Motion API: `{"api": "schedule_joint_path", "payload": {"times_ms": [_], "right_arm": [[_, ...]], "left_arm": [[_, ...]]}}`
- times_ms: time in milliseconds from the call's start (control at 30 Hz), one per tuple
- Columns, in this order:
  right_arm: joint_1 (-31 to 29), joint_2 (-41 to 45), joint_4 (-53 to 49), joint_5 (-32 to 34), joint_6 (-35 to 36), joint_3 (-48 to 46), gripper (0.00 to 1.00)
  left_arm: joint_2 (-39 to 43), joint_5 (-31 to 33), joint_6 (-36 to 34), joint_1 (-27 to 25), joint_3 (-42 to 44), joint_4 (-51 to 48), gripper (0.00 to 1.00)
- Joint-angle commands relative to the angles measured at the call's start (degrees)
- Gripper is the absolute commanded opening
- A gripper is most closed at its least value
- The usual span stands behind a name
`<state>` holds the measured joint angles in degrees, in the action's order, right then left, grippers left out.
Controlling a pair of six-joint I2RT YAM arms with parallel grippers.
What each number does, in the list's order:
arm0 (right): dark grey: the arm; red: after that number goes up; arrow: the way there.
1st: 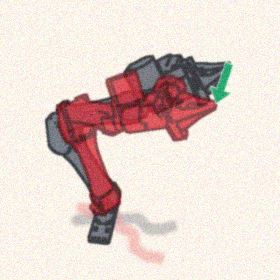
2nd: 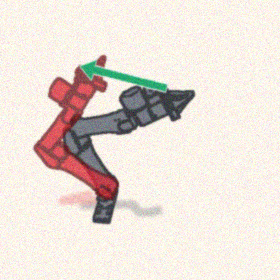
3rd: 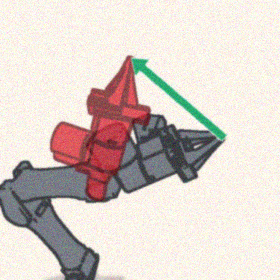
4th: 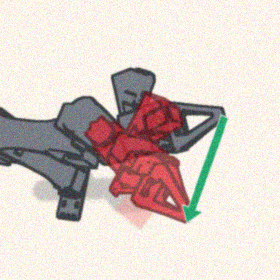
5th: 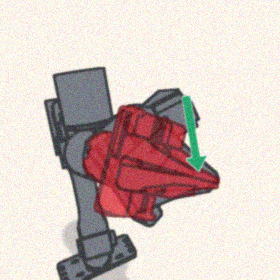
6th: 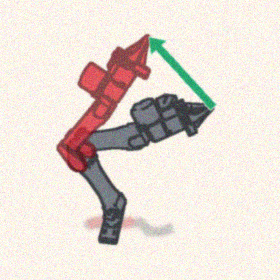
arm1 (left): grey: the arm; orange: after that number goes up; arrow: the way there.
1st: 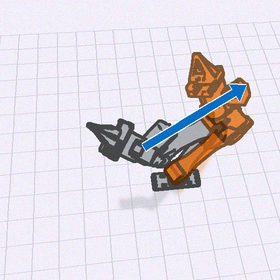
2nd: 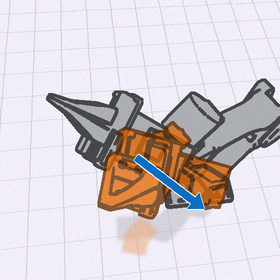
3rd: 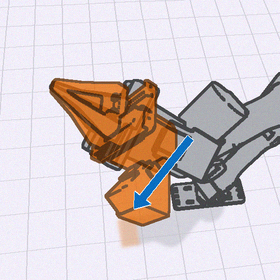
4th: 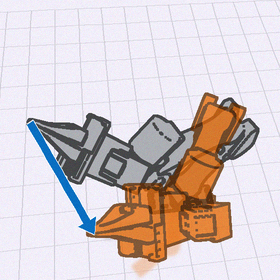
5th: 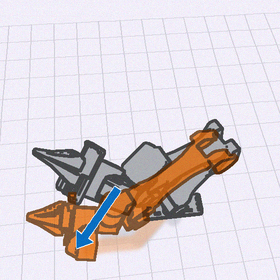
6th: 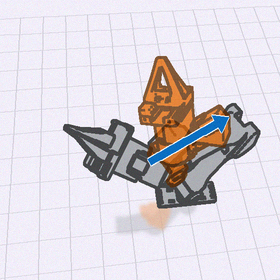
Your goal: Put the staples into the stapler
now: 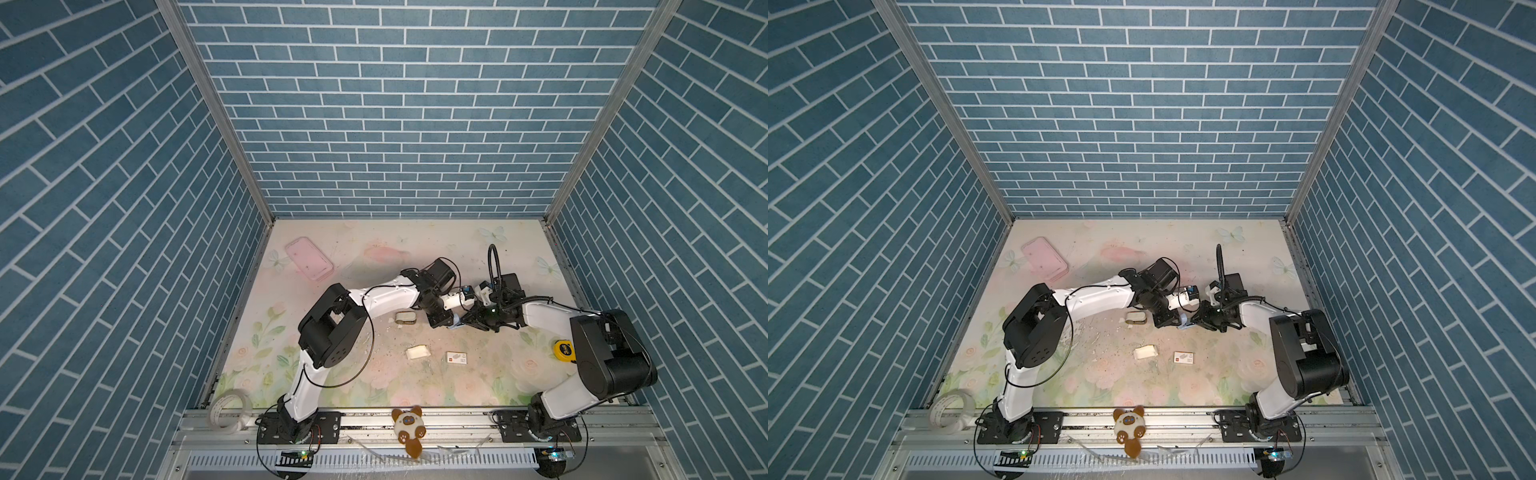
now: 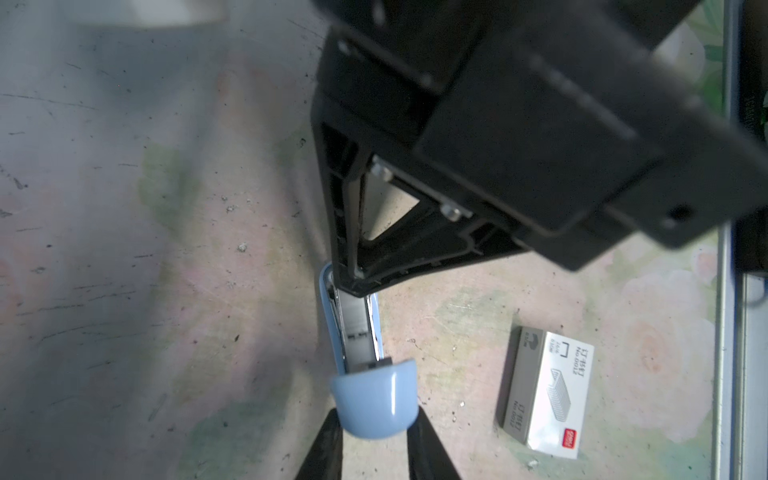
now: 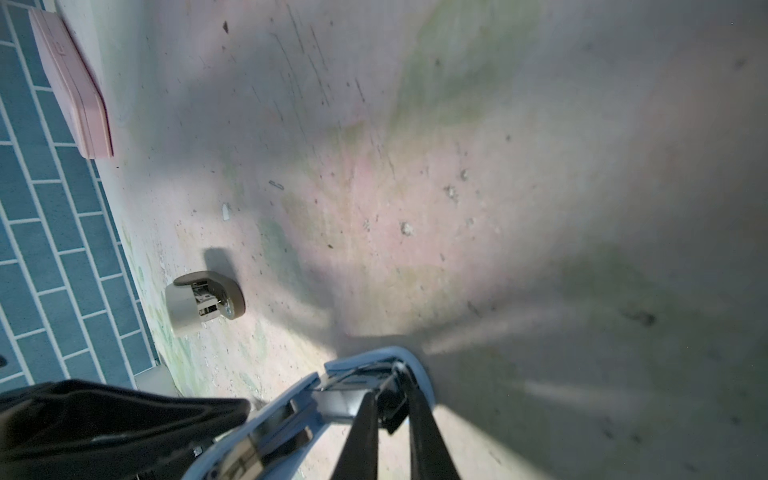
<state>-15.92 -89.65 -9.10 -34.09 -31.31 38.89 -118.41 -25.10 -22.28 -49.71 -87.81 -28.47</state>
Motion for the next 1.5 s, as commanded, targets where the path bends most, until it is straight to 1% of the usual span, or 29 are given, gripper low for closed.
{"api": "schedule_joint_path", "payload": {"times_ms": [0,233,433,600,767,933,1067,1267,1467], "right_arm": [[-0.51,0.50,-2.64,0.78,-1.38,-1.89,0.16],[-0.63,0.59,-2.33,0.48,-1.52,-1.89,0.17],[-0.51,1.03,-3.62,2.37,-0.52,-0.45,0.19],[-0.42,1.49,-4.24,3.76,0.20,1.04,0.21],[-0.34,1.73,-4.15,3.62,0.28,1.43,0.21],[-0.03,1.26,-2.05,2.07,-0.18,0.59,0.21],[-0.07,0.66,0.88,-0.06,-1.28,-0.11,0.20],[0.17,1.06,1.56,1.03,-1.33,-0.48,0.22],[1.31,0.53,5.12,1.26,-2.65,-2.31,0.24]], "left_arm": [[-1.65,0.01,0.27,-0.47,-1.18,-0.33,0.29],[-1.63,0.05,0.31,-0.56,-1.05,-0.36,0.29],[-0.88,0.14,-0.04,-0.56,-1.59,-1.30,0.35],[0.33,0.52,-0.74,-0.55,-1.89,-2.32,0.37],[0.82,0.77,-0.92,-0.56,-1.40,-2.38,0.39],[0.55,0.76,-0.80,-0.56,-1.87,-2.38,0.43],[0.92,1.21,-0.92,-0.47,-1.93,-2.55,0.43],[1.69,1.64,-1.44,-0.38,-1.48,-3.16,0.44],[1.82,1.93,-1.58,-0.30,-1.65,-3.50,0.44]]}}
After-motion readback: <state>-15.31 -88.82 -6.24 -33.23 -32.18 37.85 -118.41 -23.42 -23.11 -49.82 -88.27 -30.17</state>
